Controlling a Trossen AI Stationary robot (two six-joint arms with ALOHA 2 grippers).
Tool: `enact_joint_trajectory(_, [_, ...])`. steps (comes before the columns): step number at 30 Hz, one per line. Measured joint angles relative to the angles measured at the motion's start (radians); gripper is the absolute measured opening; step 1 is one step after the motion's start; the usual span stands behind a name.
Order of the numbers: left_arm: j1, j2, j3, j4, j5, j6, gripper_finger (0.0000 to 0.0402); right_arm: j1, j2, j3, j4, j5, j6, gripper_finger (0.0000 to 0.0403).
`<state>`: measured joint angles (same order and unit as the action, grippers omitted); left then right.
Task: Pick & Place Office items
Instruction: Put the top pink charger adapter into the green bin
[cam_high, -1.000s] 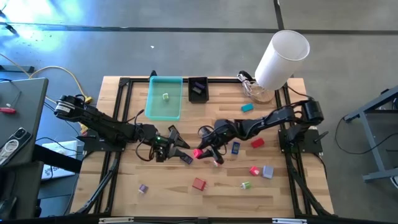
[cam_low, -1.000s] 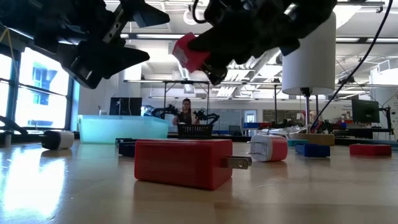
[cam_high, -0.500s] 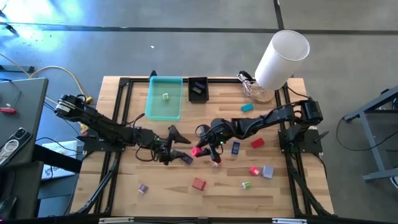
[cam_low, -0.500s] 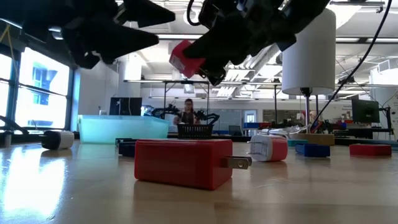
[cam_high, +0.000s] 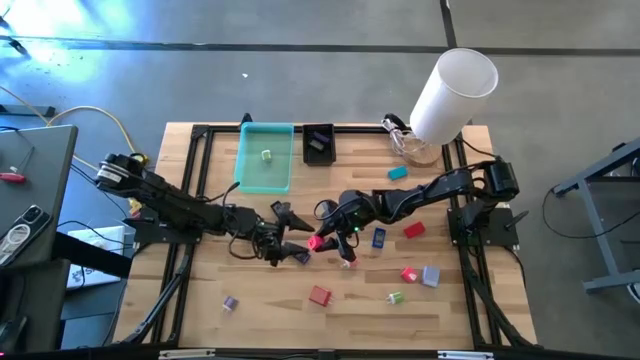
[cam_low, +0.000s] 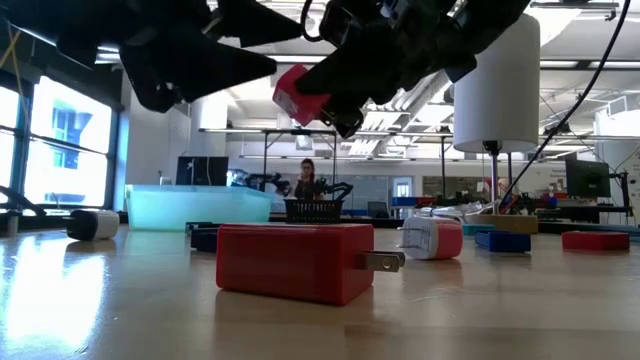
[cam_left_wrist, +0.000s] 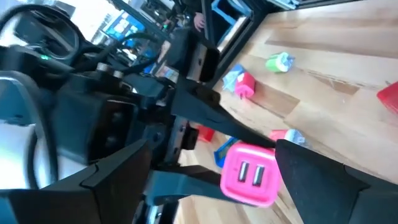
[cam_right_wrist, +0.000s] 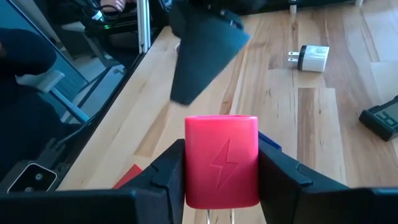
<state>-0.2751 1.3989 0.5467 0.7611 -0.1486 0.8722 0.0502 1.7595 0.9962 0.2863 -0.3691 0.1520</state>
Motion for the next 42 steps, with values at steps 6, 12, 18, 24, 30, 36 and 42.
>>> enact_joint_trajectory(6, [0.000, 0.068, 0.022, 0.001, 0.000, -0.024, 0.0336, 0.000, 0.000, 0.000, -0.012, 0.000, 0.000, 0.0136])
enact_joint_trajectory(12, [-0.003, 0.089, 0.025, 0.006, -0.004, 0.103, 0.0336, 0.000, -0.001, 0.000, -0.021, 0.000, 0.000, 0.0136])
enact_joint_trajectory(18, [0.010, 0.094, 0.026, 0.006, -0.003, 0.017, 0.0336, 0.000, -0.001, 0.000, -0.022, 0.000, 0.000, 0.0136])
enact_joint_trajectory(24, [0.013, 0.123, 0.039, 0.003, 0.007, -0.027, 0.0333, 0.000, -0.001, 0.000, -0.024, 0.003, 0.011, 0.0136])
enact_joint_trajectory(30, [0.013, 0.160, 0.068, 0.003, 0.007, -0.032, 0.0316, 0.000, -0.001, 0.000, -0.021, 0.003, 0.012, 0.0136])
enact_joint_trajectory(36, [0.013, 0.169, 0.071, -0.002, -0.004, -0.038, 0.0293, 0.000, -0.001, 0.000, -0.022, 0.003, 0.012, 0.0136])
enact_joint_trajectory(42, [0.013, 0.169, 0.071, -0.001, -0.008, -0.042, 0.0257, 0.000, -0.001, 0.000, -0.024, 0.002, 0.012, 0.0136])
